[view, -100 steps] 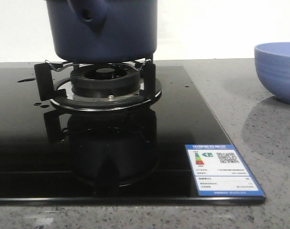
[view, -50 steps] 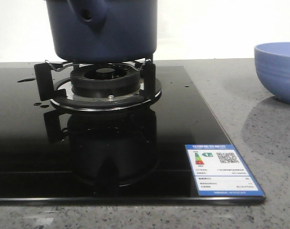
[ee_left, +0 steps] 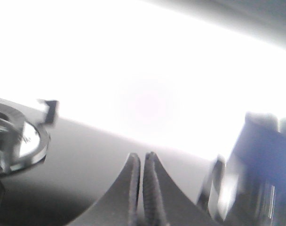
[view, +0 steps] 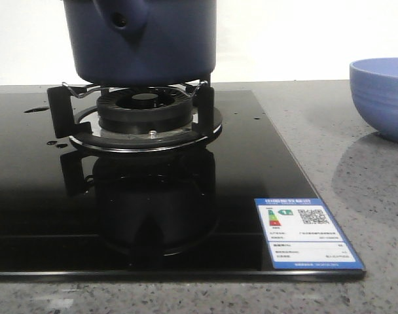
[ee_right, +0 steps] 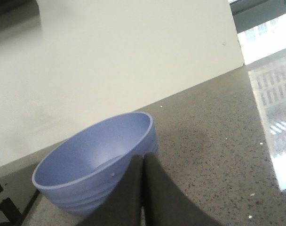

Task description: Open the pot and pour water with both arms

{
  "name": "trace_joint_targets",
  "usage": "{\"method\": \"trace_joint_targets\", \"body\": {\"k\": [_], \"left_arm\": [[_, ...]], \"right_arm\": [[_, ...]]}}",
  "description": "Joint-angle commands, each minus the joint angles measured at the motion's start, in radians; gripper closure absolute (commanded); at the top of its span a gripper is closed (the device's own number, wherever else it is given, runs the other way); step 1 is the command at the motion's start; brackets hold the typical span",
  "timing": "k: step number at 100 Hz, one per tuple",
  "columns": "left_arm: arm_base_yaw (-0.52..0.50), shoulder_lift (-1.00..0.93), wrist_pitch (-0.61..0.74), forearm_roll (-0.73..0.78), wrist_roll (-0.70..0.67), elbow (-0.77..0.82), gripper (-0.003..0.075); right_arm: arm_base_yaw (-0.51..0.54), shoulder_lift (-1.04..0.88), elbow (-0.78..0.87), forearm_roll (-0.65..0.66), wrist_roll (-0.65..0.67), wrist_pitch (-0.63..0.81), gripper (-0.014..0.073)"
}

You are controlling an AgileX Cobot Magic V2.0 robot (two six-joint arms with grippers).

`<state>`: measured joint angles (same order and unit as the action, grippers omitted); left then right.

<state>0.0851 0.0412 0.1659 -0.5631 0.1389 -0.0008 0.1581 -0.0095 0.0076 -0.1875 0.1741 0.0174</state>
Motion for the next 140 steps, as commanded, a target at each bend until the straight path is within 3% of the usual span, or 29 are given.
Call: {"method": "trace_joint_targets", "body": {"k": [1, 13, 21, 26, 38, 45, 58, 65, 70, 84, 91, 100, 108, 114, 123, 140], "left_arm": [[0.007, 0.009, 0.132, -0.178, -0.011, 0.029, 0.0741], [0.007, 0.009, 0.122, -0.392, -0.013, 0.014, 0.0741], [0.007, 0.009, 0.080, -0.408, -0.013, 0.002, 0.0741], [0.007, 0.011, 0.008, -0.347, -0.006, -0.022, 0.0741], [0.007, 0.063, -0.201, -0.003, -0.006, -0.170, 0.0741], [0.007, 0.134, -0.240, 0.115, -0.006, -0.263, 0.0740], [0.009, 0.306, -0.299, 0.208, 0.009, -0.423, 0.0740], [0.029, 0.400, -0.348, 0.215, 0.102, -0.496, 0.0740], [0.070, 0.453, -0.356, 0.215, 0.172, -0.529, 0.0740], [0.198, 0.584, -0.354, 0.215, 0.207, -0.583, 0.0731], [0.260, 0.644, -0.352, 0.215, 0.208, -0.605, 0.0677], [0.329, 0.719, -0.352, 0.215, 0.208, -0.645, 0.0519], [0.377, 0.781, -0.320, 0.215, 0.208, -0.692, 0.0349], [0.390, 0.819, -0.291, 0.215, 0.208, -0.726, 0.0282], [0.393, 0.881, -0.259, 0.215, 0.237, -0.789, 0.0280], [0.393, 0.975, -0.253, 0.212, 0.265, -0.916, 0.0282]], "right_arm": [[-0.001, -0.017, 0.025, -0.044, -0.003, 0.092, 0.0655], [-0.001, -0.017, 0.023, -0.092, -0.003, 0.105, 0.0655], [-0.001, -0.017, 0.003, -0.095, -0.003, 0.099, 0.0655], [-0.001, -0.017, -0.029, -0.093, -0.003, 0.077, 0.0655], [-0.001, 0.021, -0.141, -0.034, -0.005, -0.042, 0.0655], [-0.003, 0.075, -0.224, 0.019, -0.007, -0.130, 0.0655], [-0.003, 0.220, -0.376, 0.055, -0.052, -0.302, 0.0656], [-0.003, 0.304, -0.455, 0.055, -0.111, -0.396, 0.0656], [-0.009, 0.355, -0.504, 0.055, -0.144, -0.446, 0.0657], [-0.070, 0.473, -0.611, 0.037, -0.153, -0.553, 0.0657], [-0.111, 0.536, -0.662, 0.019, -0.159, -0.639, 0.0657], [-0.165, 0.610, -0.716, -0.005, -0.199, -0.725, 0.0657], [-0.207, 0.651, -0.742, -0.015, -0.199, -0.725, 0.0653], [-0.222, 0.660, -0.747, -0.031, -0.199, -0.694, 0.0646], [-0.225, 0.664, -0.747, -0.049, -0.199, -0.647, 0.0547], [-0.225, 0.664, -0.747, -0.049, -0.199, -0.594, 0.0209]]}}
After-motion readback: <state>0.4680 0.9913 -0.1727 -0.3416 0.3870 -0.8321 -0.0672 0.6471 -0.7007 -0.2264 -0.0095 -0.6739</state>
